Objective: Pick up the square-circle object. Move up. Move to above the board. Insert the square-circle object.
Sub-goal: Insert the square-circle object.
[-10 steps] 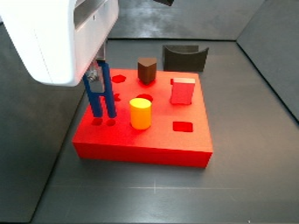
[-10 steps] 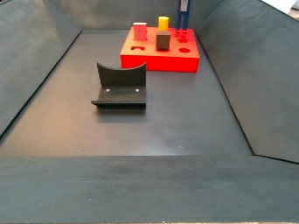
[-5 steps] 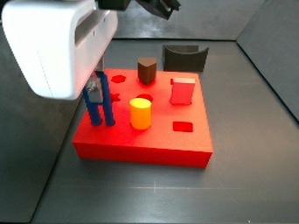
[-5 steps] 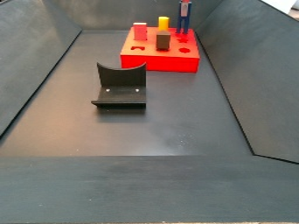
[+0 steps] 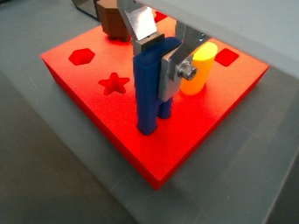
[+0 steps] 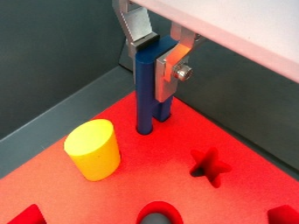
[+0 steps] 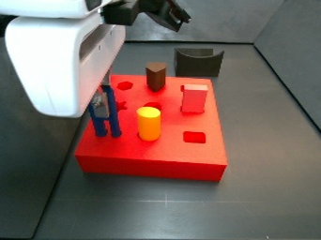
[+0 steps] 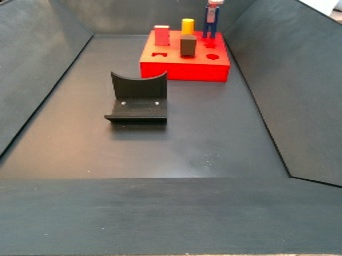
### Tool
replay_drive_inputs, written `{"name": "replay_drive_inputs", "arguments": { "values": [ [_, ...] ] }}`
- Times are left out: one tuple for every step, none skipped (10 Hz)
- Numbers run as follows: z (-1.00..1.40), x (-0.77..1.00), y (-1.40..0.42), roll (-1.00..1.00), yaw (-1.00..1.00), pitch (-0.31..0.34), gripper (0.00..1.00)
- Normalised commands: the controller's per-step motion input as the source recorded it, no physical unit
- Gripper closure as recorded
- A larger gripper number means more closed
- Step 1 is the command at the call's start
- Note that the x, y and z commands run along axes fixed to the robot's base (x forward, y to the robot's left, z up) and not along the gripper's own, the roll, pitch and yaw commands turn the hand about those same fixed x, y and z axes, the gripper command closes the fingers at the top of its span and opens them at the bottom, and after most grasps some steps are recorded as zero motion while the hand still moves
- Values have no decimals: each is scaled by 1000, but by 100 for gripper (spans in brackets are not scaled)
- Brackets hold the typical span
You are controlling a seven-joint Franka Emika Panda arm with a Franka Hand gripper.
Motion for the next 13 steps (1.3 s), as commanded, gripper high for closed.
{"name": "replay_drive_inputs", "arguments": {
  "values": [
    [-723,0,-206,73,0,-267,100],
    [-803,60,-226,101,0,-206,100],
    [-746,209,-191,187,0,-156,100],
    [-691,209,-111,266,0,-107,100],
    [-669,440,-43,300,11,0,100],
    [-666,720,-60,294,37,10,100],
    [-626,777,-60,237,100,0,100],
    [-611,689,-20,210,189,0,100],
    [-600,637,0,203,240,0,100],
    [-594,677,0,206,220,0,100],
    [-637,731,-34,193,177,0,100],
    [-429,271,-83,77,0,-3,100],
    [0,0,0,0,0,0,100]
  ]
}}
